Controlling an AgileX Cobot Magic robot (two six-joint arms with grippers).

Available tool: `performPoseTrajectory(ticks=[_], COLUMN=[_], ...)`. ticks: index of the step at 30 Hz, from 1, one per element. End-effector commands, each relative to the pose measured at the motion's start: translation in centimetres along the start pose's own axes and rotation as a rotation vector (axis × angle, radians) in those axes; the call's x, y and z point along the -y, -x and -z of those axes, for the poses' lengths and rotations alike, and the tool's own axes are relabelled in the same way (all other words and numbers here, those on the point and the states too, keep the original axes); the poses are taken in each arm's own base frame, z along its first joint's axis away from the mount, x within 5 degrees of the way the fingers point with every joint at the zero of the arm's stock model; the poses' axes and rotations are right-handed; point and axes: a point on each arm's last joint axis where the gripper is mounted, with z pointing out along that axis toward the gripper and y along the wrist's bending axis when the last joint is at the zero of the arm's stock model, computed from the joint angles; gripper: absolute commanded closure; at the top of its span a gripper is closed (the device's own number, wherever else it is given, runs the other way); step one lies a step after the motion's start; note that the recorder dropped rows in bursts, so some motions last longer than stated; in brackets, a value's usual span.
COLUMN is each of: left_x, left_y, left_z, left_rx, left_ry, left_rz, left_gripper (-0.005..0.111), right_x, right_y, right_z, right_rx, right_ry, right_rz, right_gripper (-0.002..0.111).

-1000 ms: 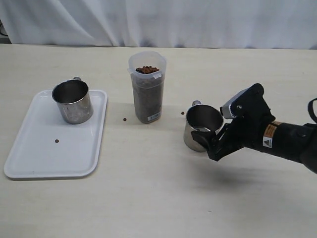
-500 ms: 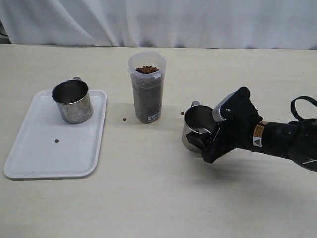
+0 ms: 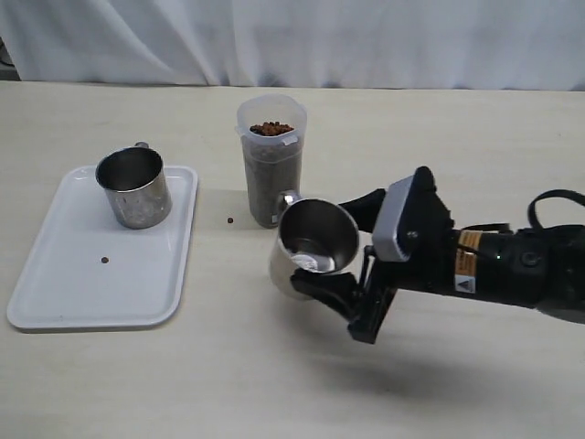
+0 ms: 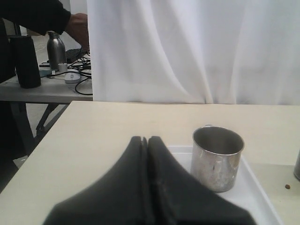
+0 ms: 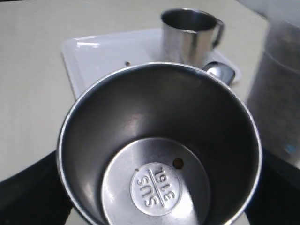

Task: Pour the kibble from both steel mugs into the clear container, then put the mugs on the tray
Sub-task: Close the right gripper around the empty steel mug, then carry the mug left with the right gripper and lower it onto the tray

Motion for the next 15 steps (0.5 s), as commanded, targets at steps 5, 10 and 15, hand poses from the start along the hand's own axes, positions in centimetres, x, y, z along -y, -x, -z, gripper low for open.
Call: performPoseTrajectory(ticks=[5, 10, 15], left_x=[0.0, 0.0, 0.0], left_y=[0.0, 0.0, 0.0], left_z=[0.0, 0.0, 0.0], left_rx=[0.005, 0.005, 0.005], left_ry=[-0.005, -0.005, -0.005], left_rz=[-0.002, 0.000, 0.000], left_gripper=[0.107, 0.107, 0.107], right_x=[-2.7, -2.9, -2.1], right_y=[6.9, 9.1, 8.4], right_z=[-7.0, -12.5, -17.1], right_rx=[0.067, 0.014, -0.006], right_ry=[0.027, 0.022, 0.026], right_rz=[0.097, 0.110, 0.017], right_gripper=[0.104, 0.104, 0.104])
